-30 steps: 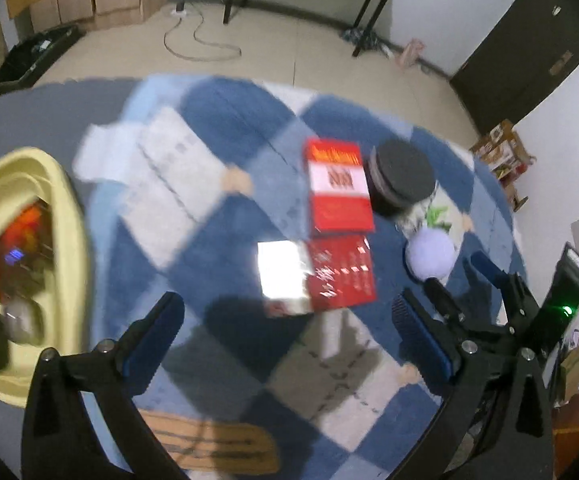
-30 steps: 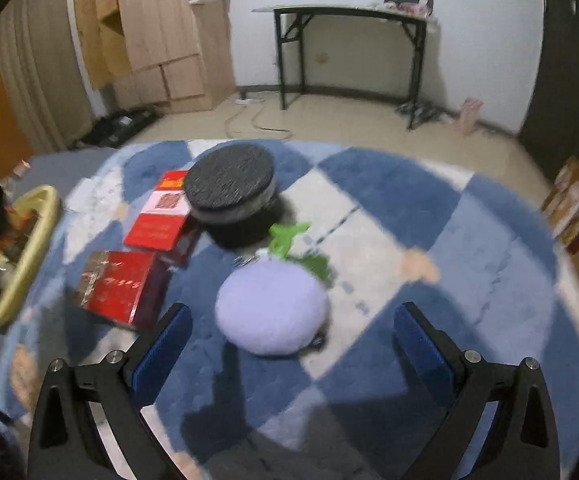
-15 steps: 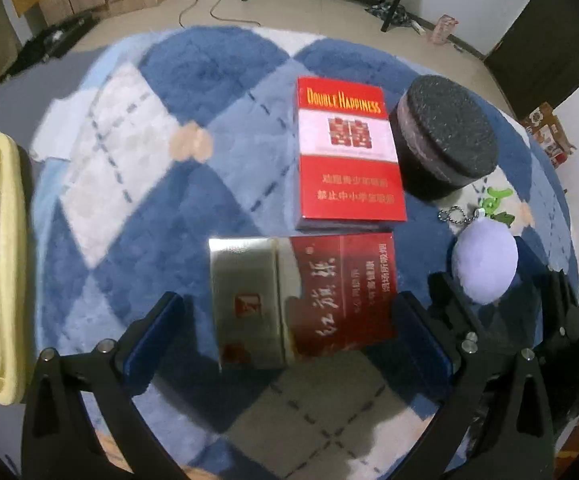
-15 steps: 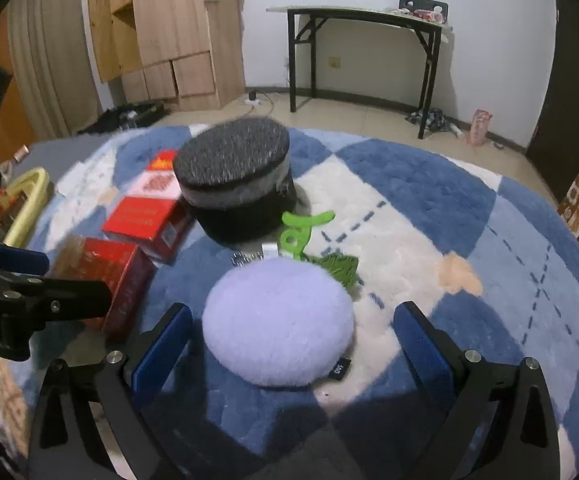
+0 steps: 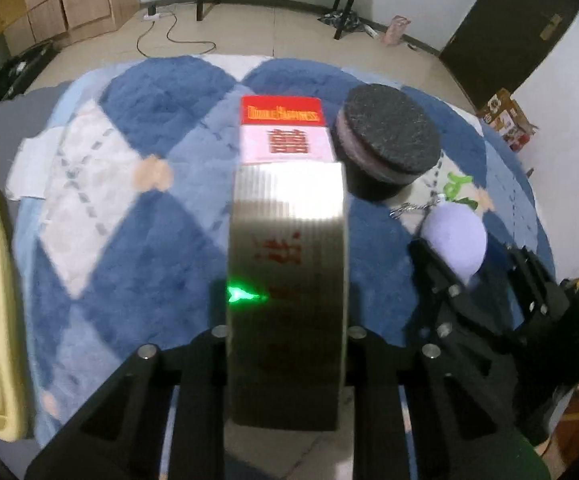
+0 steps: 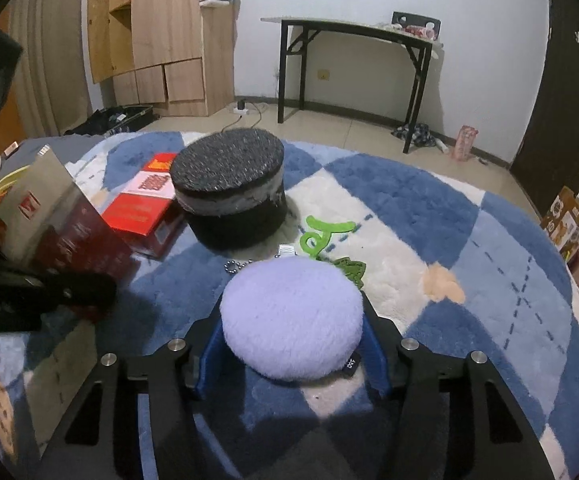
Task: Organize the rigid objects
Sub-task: 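Grasp the white-red box with the left tool while the right tool grasps the lavender pouch, then place the white-red box and lavender pouch into the yellow tray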
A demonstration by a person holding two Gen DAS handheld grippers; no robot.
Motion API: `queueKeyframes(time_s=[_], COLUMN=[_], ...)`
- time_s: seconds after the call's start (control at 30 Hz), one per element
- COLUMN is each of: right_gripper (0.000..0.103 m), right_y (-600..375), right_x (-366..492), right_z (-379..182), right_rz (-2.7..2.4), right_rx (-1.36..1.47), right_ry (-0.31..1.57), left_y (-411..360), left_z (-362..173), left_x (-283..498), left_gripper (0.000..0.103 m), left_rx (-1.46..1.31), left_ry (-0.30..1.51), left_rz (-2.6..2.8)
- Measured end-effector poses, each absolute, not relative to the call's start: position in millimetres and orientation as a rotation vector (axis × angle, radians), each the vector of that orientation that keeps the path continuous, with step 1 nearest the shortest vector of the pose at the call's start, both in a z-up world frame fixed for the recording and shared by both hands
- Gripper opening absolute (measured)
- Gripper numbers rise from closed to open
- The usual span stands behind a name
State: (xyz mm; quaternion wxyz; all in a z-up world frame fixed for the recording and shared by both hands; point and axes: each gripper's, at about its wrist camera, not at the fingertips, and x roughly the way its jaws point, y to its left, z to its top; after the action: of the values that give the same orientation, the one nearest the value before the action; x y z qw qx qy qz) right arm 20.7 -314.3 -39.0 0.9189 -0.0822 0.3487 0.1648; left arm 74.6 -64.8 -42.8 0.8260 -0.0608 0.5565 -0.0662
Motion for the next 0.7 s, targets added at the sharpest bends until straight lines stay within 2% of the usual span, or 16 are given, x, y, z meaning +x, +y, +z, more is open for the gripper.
queueKeyframes(time_s=[0.27, 0.4, 0.57, 0.7], right_gripper=[0.057, 0.056, 0.055, 0.055], right_y=[-327, -328, -308, -262], right_x=[15, 14, -4, -35], right_z=[-41, -37, -10, 18], right_rz=[0.337, 0.343, 0.413, 0.539], right_rx=[-0.119, -0.113, -0.123, -0.192], right_ry=[0.729, 0.722, 0.654, 0.598], left_y=[-45, -32, 38, 121], left_z=[-30, -6, 51, 72], left_x=[68, 58, 26, 1], left_gripper=[0.024, 0.023, 0.023, 0.023], left_rx=[-0.133, -0.116, -0.122, -0.123], left_ry=[1.153, 1.13, 1.034, 1.005], left_rz=[-0.233, -0.249, -0.218, -0.087])
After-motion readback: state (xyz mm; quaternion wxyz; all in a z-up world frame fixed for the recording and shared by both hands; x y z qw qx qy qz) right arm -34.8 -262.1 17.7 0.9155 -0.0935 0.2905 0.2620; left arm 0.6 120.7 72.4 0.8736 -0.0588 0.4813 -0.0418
